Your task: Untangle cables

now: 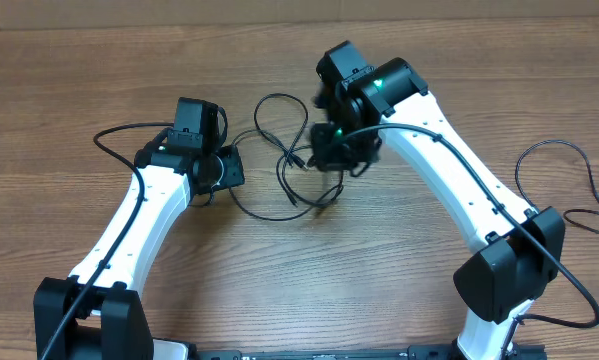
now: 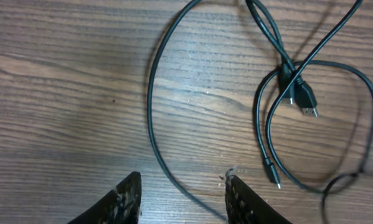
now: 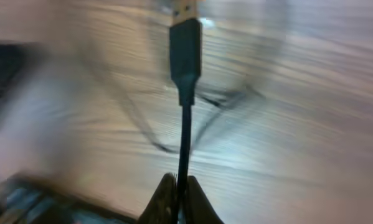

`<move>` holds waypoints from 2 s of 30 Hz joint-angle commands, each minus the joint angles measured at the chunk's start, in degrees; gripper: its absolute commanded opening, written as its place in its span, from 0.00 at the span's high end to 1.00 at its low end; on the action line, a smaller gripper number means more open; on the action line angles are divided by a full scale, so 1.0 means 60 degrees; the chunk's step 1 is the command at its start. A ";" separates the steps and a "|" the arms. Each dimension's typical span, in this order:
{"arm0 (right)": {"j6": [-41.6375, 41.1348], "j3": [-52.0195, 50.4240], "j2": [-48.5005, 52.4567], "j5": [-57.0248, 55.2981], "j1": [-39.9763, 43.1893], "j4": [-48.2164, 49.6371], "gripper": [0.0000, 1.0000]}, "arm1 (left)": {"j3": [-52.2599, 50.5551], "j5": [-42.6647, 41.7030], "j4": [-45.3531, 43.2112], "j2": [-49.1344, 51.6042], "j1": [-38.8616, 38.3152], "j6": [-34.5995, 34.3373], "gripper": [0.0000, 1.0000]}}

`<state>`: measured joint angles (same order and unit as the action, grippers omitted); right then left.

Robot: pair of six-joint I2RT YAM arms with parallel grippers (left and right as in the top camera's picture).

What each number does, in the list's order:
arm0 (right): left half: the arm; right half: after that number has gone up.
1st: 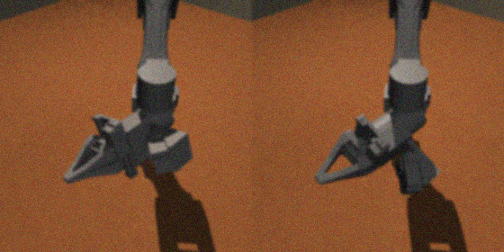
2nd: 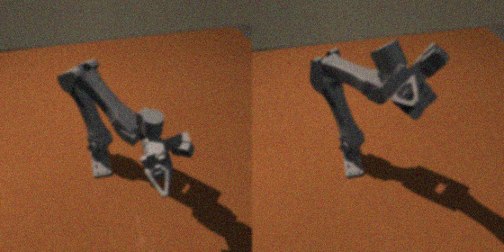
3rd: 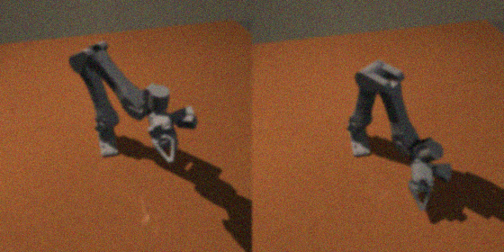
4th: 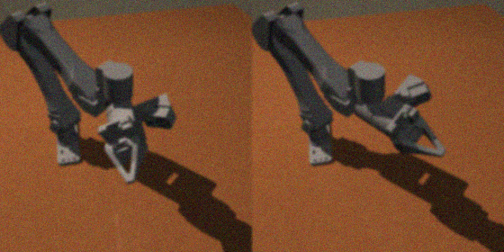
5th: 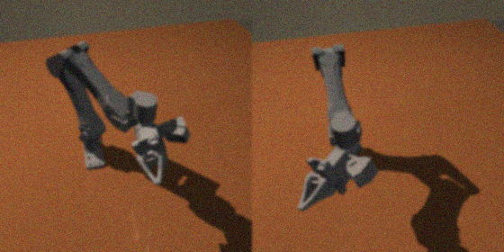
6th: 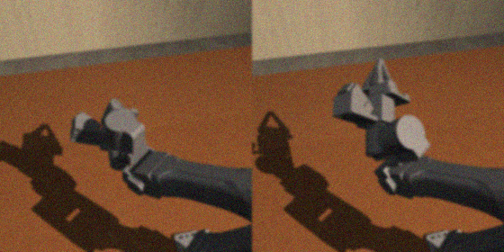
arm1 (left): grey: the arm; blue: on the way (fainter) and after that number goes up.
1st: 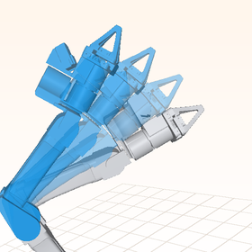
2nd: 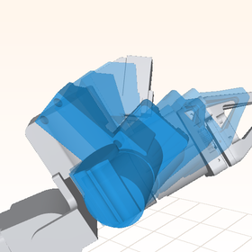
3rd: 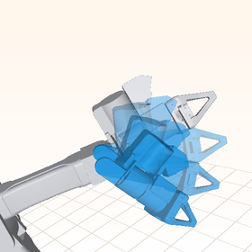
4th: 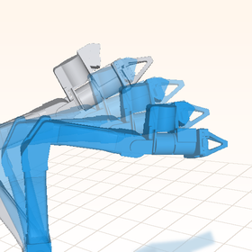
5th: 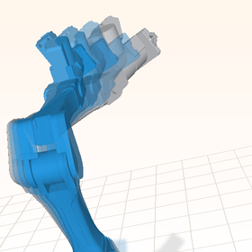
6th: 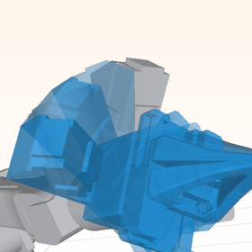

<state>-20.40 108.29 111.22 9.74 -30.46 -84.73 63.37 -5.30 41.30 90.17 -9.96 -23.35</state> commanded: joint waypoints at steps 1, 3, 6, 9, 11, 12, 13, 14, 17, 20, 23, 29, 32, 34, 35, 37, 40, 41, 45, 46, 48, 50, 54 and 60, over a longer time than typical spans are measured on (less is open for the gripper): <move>-0.2790 0.0069 -0.0142 -0.4838 0.0131 -0.1217 0.96 | 0.0066 0.0073 0.0044 0.0080 -0.0029 0.0259 0.56; -0.3982 0.0066 -0.0142 -0.6386 0.0346 -0.2058 0.96 | 0.0066 0.0069 0.0047 0.0080 -0.0033 0.0255 0.56; -0.3810 -0.0036 -0.0197 -0.6615 0.0860 -0.2058 0.96 | 0.0066 0.0073 0.0047 0.0080 -0.0029 0.0259 0.56; -0.3810 -0.0036 -0.0193 -0.6535 0.1402 -0.1942 0.81 | 0.0066 0.0073 0.0102 0.0080 -0.0033 0.0259 0.56; -0.3799 -0.0036 -0.0193 -0.6240 0.1719 -0.1730 0.33 | 0.0066 0.0076 0.0120 0.0080 -0.0029 0.0259 0.55; -0.3694 -0.0036 -0.0193 -0.5887 0.1898 -0.1632 0.23 | 0.0066 0.0146 0.0120 0.0080 -0.0029 0.0255 0.55; -0.3381 -0.0036 -0.0189 -0.5457 0.1996 -0.1515 0.21 | 0.0066 0.0219 0.0124 0.0080 -0.0029 0.0259 0.55; -0.2965 -0.0040 -0.0189 -0.4936 0.2069 -0.1362 0.16 | 0.0066 0.0299 0.0124 0.0080 -0.0029 0.0259 0.55; -0.1519 -0.0040 -0.0189 -0.2430 0.2208 -0.0703 0.03 | 0.0066 0.0678 0.0117 0.0080 -0.0025 0.0255 0.55; -0.0871 -0.0055 -0.0175 -0.0579 0.2186 -0.0127 0.01 | 0.0066 0.0969 0.0113 0.0080 -0.0025 0.0251 0.56; -0.0885 -0.0066 -0.0117 -0.0164 0.1985 0.0098 0.02 | 0.0066 0.0991 0.0113 0.0080 -0.0025 0.0251 0.55; -0.1206 -0.0729 -0.0084 -0.0171 0.1341 0.0357 0.02 | 0.0066 0.0987 0.0113 0.0080 -0.0025 0.0255 0.55; -0.1384 -0.1432 -0.0080 -0.0149 0.1013 0.0856 0.02 | 0.0066 0.0987 0.0087 0.0080 -0.0025 0.0251 0.55; -0.1381 -0.1960 -0.0080 0.0131 0.0761 0.1417 0.03 | 0.0066 0.0987 0.0073 0.0080 -0.0025 0.0255 0.54; -0.1381 -0.2222 -0.0076 0.0273 0.0627 0.1738 0.03 | 0.0066 0.0987 0.0073 0.0080 -0.0025 0.0255 0.54; -0.1384 -0.2772 -0.0076 0.0317 0.0321 0.2455 0.09 | 0.0066 0.0991 0.0080 0.0080 -0.0025 0.0255 0.54; -0.1537 -0.3526 -0.0076 0.0310 -0.0047 0.3563 0.19 | 0.0066 0.1002 0.0073 0.0080 -0.0025 0.0259 0.53; -0.1694 -0.3759 -0.0076 0.0280 -0.0135 0.3920 0.24 | 0.0066 0.1067 0.0073 0.0080 -0.0025 0.0255 0.53; -0.2412 -0.4503 -0.0076 -0.0091 -0.0342 0.5184 0.50 | 0.0066 0.1483 0.0120 0.0080 -0.0025 0.0259 0.52; -0.2583 -0.4583 -0.0076 -0.0197 -0.0346 0.5308 0.56 | 0.0066 0.1483 0.0127 0.0080 -0.0025 0.0259 0.53; -0.2962 -0.4666 -0.0076 -0.0474 -0.0342 0.5355 0.78 | 0.0066 0.1479 0.0160 0.0080 -0.0025 0.0259 0.53; -0.2994 -0.4656 -0.0087 -0.0466 -0.0339 0.5329 0.96 | 0.0066 0.1479 0.0182 0.0080 -0.0025 0.0255 0.52; -0.1446 -0.4033 -0.0280 0.0645 -0.0066 0.4852 0.96 | 0.0066 0.1479 0.0175 0.0080 -0.0033 0.0255 0.51; 0.0047 -0.0404 -0.0718 0.1173 0.1198 0.2182 0.96 | 0.0066 0.1479 0.0175 0.0080 -0.0004 0.0255 0.50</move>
<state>-25.91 95.18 111.26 14.92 -27.42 -69.49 63.37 2.61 42.28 90.17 -9.96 -23.35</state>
